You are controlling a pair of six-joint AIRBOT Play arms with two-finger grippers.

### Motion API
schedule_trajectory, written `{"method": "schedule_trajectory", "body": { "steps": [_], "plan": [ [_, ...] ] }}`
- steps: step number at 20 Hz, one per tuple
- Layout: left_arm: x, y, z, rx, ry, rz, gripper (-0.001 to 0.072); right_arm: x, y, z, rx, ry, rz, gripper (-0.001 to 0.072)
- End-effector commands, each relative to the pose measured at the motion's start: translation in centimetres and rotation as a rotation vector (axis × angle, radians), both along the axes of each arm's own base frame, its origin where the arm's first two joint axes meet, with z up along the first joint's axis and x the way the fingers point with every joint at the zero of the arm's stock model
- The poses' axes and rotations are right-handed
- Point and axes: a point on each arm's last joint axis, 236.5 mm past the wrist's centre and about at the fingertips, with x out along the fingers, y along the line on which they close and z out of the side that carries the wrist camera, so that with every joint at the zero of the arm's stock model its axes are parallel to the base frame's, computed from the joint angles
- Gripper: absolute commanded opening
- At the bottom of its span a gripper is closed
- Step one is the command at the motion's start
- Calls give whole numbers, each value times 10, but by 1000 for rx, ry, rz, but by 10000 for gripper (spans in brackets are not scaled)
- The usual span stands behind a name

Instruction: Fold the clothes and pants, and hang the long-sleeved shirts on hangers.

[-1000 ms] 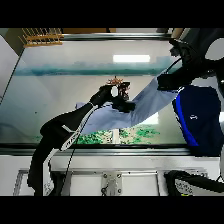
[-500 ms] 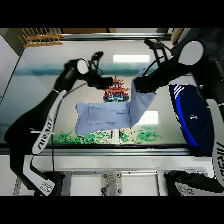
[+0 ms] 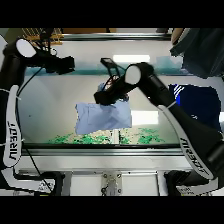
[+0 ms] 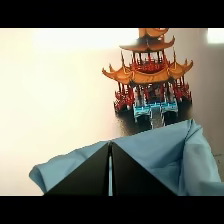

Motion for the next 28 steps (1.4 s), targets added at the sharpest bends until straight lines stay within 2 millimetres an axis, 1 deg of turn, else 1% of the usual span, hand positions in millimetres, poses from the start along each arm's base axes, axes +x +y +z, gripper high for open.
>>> {"method": "schedule_trajectory", "body": {
  "steps": [1, 2, 3, 4, 5, 6, 7, 8, 9, 10, 11, 12, 13, 14, 15, 16, 17, 18, 19, 20, 21, 22, 23, 24, 25, 26, 27, 28],
  "plan": [
    [-9, 35, 22, 8, -23, 48, 8, 1, 59, -38, 57, -7, -19, 11],
    [-10, 39, 27, 8, -32, 58, 8, 4, 74, -47, 76, -21, -31, 41],
    [-12, 41, 31, 8, -41, 61, 8, 4, 91, -55, 111, -31, -39, 268],
    [-13, 41, 35, 8, -48, 61, 8, 0, 111, -55, 176, -21, -37, 586],
    [-14, 41, 37, 8, -54, 61, 8, -6, 128, -46, 247, -20, -16, 675],
    [-14, 41, 40, 8, -61, 62, 8, -12, 140, -31, 320, -17, 7, 675],
    [-15, 41, 43, 9, -66, 62, 8, -14, 142, -17, 364, -19, 26, 675],
    [-17, 41, 45, 9, -70, 61, 8, -12, 133, -8, 366, -33, 45, 675],
    [-20, 41, 46, 7, -77, 64, 8, -8, 118, -2, 344, -55, 68, 675],
    [-24, 39, 45, 5, -85, 67, 8, -1, 95, 0, 313, -66, 77, 674],
    [-30, 36, 42, 1, -91, 70, 8, 4, 69, -1, 284, -68, 79, 674],
    [-37, 33, 37, -2, -91, 70, 8, 8, 36, -7, 252, -55, 65, 674],
    [-46, 29, 30, -2, -82, 64, 8, 12, 2, -18, 221, -28, 24, 675],
    [-56, 24, 20, -1, -64, 52, 8, 15, -41, -36, 183, 14, -38, 674],
    [-67, 16, 10, 1, -45, 33, 8, 15, -81, -56, 149, 67, -114, 675],
    [-77, 8, 1, 1, -27, 15, 8, 14, -125, -82, 113, 124, -205, 674],
    [-86, -1, -7, 1, -15, -6, 8, 12, -161, -105, 92, 179, -295, 675],
    [-92, -10, -13, 0, -11, -23, 8, 10, -193, -129, 77, 236, -384, 675],
    [-98, -18, -18, -1, -10, -41, 8, 8, -216, -148, 75, 264, -433, 675],
    [-103, -24, -22, -2, -14, -52, 8, 7, -230, -162, 87, 285, -467, 674],
    [-106, -30, -25, -4, -23, -61, 8, 8, -236, -174, 106, 310, -492, 675],
    [-108, -35, -26, -6, -30, -70, 8, 10, -234, -182, 125, 324, -488, 675],
    [-111, -39, -27, -6, -31, -80, 9, 12, -227, -187, 156, 331, -481, 674],
    [-114, -43, -27, -7, -27, -91, 8, 16, -213, -189, 211, 338, -474, 673],
    [-115, -46, -27, -8, -28, -98, 8, 21, -196, -188, 272, 334, -457, 635],
    [-116, -49, -26, -9, -30, -105, 8, 24, -179, -187, 319, 324, -435, 534],
    [-116, -50, -26, -9, -30, -107, 8, 26, -161, -184, 359, 313, -402, 510],
    [-116, -50, -27, -9, -29, -108, 8, 25, -143, -183, 379, 314, -373, 511]
  ]
}}
